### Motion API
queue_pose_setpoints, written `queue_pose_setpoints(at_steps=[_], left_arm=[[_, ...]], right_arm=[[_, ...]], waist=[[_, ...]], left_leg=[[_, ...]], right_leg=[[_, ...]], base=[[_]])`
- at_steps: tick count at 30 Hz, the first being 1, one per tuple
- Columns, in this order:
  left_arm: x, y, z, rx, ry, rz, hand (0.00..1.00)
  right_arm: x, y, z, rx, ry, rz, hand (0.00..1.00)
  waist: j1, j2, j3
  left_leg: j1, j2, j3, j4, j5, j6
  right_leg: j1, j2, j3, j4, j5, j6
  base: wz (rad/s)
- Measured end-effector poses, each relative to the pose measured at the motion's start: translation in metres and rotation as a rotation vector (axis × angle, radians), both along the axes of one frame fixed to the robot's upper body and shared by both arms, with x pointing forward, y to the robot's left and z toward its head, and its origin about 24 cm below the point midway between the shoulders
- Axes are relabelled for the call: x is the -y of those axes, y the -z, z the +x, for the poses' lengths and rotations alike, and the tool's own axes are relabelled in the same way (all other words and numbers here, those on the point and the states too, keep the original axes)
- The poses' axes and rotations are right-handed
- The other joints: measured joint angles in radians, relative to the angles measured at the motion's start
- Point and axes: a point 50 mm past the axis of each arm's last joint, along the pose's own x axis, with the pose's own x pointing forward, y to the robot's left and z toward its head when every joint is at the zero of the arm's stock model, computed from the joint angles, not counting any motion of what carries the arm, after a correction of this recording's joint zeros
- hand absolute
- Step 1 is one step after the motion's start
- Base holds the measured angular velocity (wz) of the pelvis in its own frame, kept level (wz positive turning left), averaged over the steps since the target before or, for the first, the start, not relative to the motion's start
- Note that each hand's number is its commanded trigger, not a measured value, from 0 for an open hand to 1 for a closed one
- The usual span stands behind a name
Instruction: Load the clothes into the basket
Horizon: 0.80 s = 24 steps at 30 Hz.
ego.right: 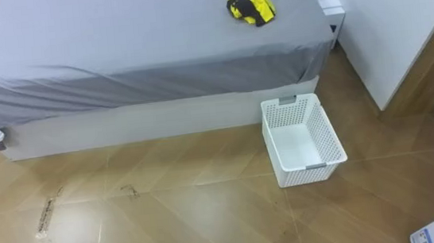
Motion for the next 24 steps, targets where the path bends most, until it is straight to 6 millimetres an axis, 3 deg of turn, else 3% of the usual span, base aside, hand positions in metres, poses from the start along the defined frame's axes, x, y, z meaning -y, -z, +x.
queue_pose_setpoints(at_steps=[24], left_arm=[[0.0008,0.0002,0.0002,0.006,0.004,-0.026,0.00]], right_arm=[[0.0003,-0.0002,0.0005,0.002,-0.001,-0.001,0.00]], waist=[[0.000,0.011,-0.0047]], left_leg=[[-0.007,0.001,0.001,0.001,0.000,0.000]], right_leg=[[-0.004,0.001,0.000,-0.001,0.000,0.000]], base=[[0.00]])
